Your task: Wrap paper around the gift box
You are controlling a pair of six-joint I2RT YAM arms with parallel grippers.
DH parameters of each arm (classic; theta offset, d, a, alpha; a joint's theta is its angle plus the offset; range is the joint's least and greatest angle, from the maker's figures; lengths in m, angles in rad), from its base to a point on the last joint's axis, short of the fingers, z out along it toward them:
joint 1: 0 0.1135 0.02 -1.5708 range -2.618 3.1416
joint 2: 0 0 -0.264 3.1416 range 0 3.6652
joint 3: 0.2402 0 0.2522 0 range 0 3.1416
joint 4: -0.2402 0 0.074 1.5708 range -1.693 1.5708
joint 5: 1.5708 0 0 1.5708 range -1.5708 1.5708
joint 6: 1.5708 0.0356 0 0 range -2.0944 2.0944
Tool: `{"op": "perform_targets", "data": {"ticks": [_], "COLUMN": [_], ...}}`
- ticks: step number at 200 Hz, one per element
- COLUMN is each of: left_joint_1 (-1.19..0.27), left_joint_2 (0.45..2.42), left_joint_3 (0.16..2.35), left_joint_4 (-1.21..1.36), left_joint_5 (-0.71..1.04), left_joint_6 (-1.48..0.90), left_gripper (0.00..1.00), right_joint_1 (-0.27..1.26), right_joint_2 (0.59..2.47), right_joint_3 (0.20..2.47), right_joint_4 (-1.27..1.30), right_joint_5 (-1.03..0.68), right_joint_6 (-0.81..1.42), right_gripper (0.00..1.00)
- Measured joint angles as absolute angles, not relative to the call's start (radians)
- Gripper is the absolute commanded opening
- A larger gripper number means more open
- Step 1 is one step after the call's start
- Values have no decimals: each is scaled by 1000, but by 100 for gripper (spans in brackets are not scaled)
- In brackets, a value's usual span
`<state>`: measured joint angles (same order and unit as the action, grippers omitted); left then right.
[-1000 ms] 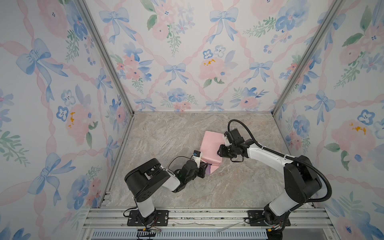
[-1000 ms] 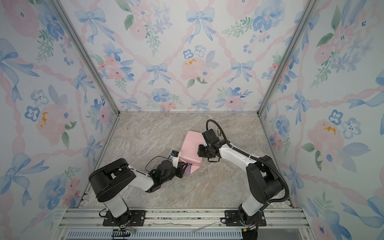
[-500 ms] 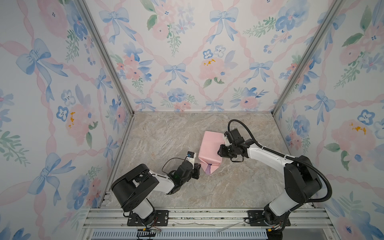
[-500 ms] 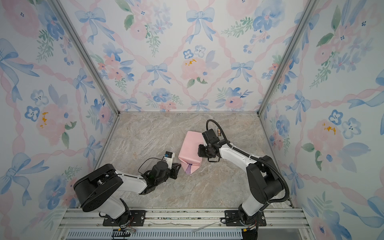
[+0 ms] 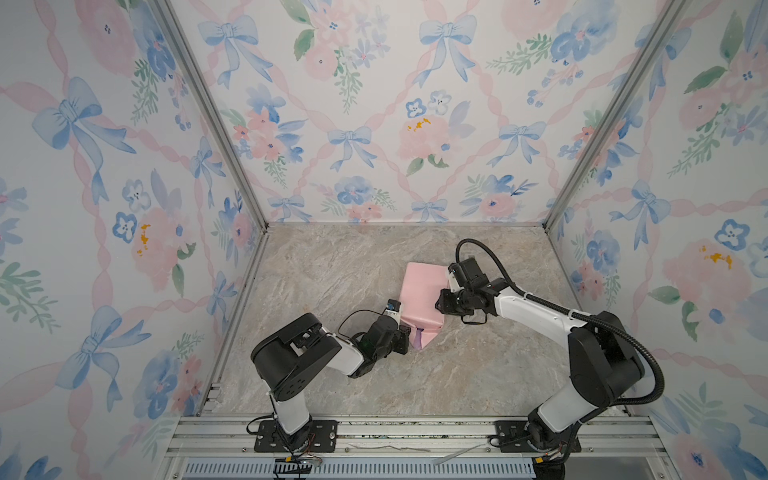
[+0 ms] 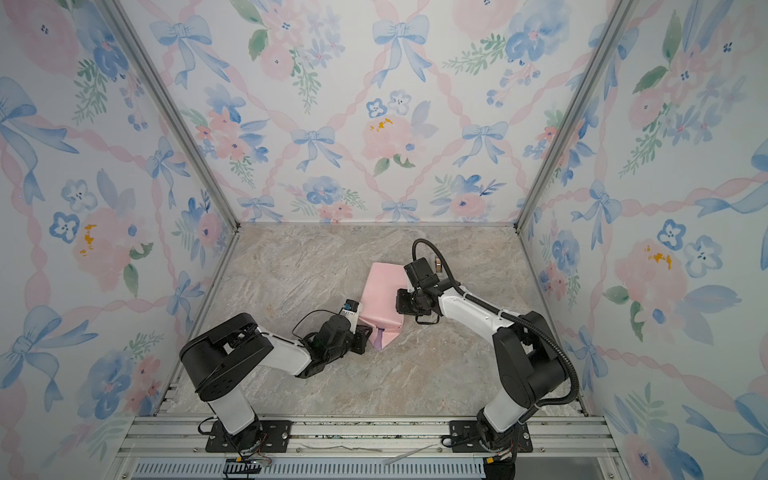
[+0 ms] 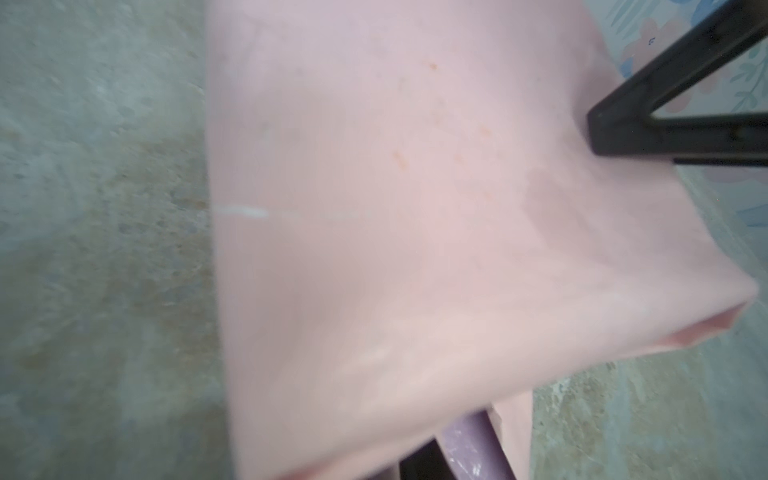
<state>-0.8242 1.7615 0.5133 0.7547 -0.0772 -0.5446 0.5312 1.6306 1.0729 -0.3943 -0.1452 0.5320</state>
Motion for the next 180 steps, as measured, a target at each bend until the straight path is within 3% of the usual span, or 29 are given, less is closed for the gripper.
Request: {"op": "perform_targets", "data": {"ticks": [74, 139, 180], "left_joint_1": [-824, -824, -824], "left_joint_2": [1839, 1856, 1862], "left_joint_3": [567, 570, 573], "left_joint_4": [820, 859, 865], "left_joint_5": [-72, -59, -50], "left_joint_6": [-538, -535, -535], "left_gripper": [22, 24, 26], "right_joint_1": [530, 531, 532], "right_joint_2": [1624, 1614, 1614], "right_joint_3": [1066, 1049, 1047], "right_joint_4": [-379, -369, -380], "right_joint_5": [-108, -113, -120], "right_joint_6": [532, 544, 550], "right_gripper": [29, 35, 51]}}
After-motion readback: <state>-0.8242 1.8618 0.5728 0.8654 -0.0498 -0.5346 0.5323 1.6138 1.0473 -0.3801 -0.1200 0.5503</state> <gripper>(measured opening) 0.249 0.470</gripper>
